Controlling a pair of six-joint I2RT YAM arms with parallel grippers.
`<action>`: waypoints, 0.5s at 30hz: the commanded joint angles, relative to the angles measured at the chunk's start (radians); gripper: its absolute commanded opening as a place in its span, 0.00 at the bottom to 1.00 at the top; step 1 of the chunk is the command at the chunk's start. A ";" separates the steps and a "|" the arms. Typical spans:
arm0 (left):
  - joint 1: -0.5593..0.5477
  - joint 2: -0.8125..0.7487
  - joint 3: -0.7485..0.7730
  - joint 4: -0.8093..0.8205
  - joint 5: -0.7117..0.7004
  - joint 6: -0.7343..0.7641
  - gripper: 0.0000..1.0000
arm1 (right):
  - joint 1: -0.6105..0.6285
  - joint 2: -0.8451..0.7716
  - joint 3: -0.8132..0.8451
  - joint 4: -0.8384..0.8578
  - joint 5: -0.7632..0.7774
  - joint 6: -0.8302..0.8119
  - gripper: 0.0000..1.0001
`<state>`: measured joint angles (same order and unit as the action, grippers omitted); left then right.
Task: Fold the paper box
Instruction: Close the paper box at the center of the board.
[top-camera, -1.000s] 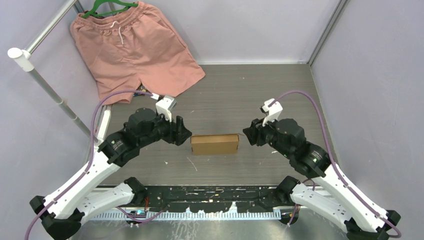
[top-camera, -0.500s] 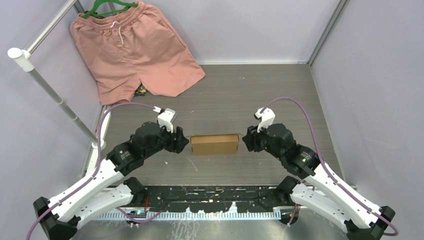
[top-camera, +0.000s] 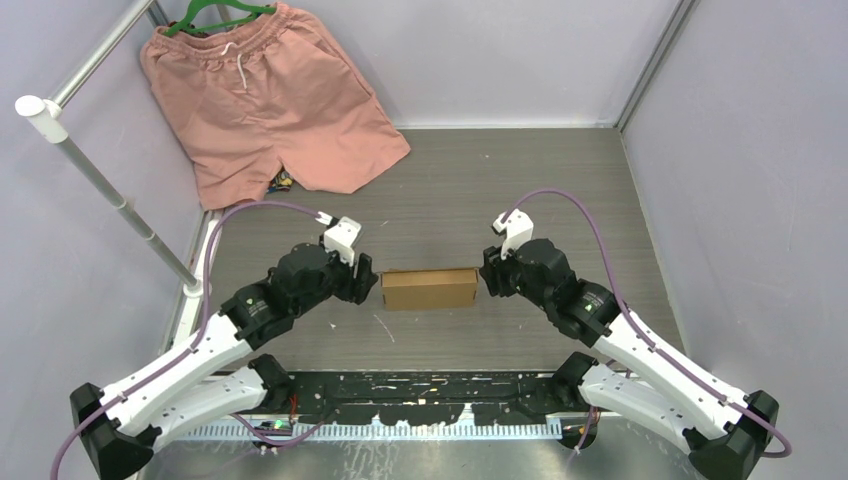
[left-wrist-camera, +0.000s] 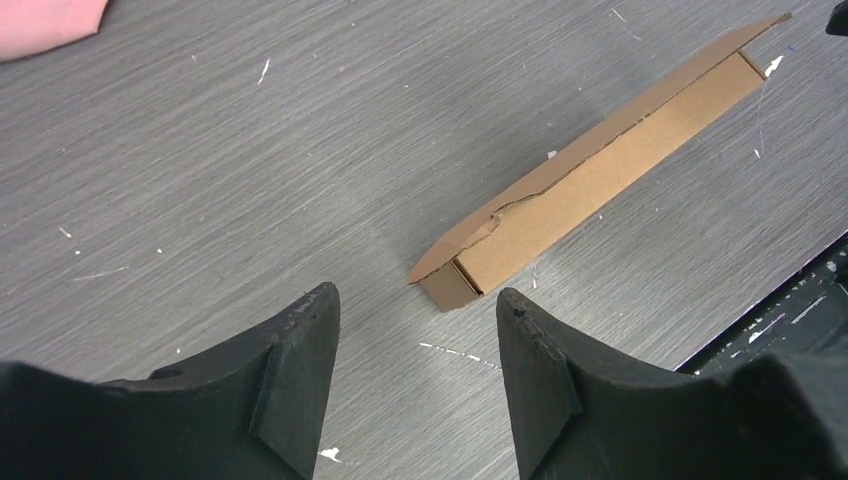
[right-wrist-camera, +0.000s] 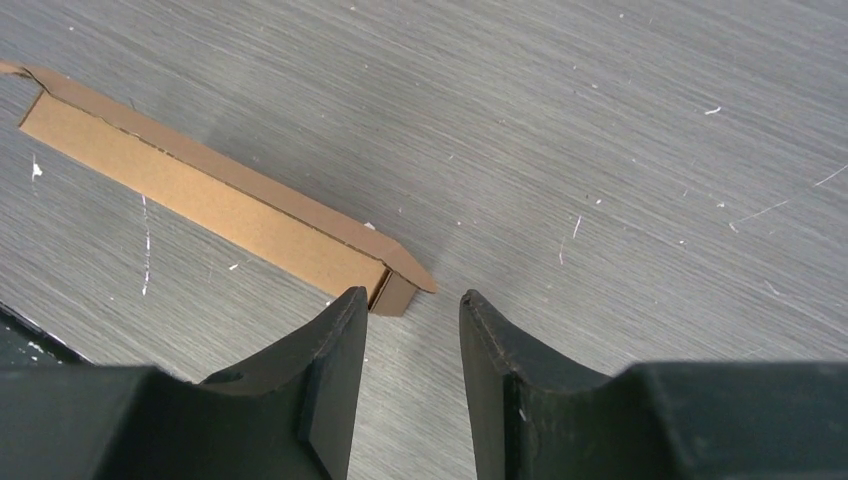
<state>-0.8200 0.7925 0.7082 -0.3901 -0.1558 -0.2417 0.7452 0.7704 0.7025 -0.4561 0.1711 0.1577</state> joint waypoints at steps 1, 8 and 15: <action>-0.005 -0.018 0.043 0.069 -0.002 0.046 0.59 | 0.006 -0.014 0.017 0.074 0.027 -0.045 0.44; -0.005 0.023 0.063 0.074 0.033 0.062 0.60 | 0.006 -0.009 0.005 0.089 -0.006 -0.059 0.41; -0.005 0.035 0.072 0.070 0.065 0.070 0.64 | 0.006 0.022 0.009 0.089 -0.035 -0.069 0.41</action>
<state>-0.8227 0.8341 0.7307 -0.3809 -0.1173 -0.1955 0.7452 0.7811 0.7021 -0.4187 0.1543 0.1074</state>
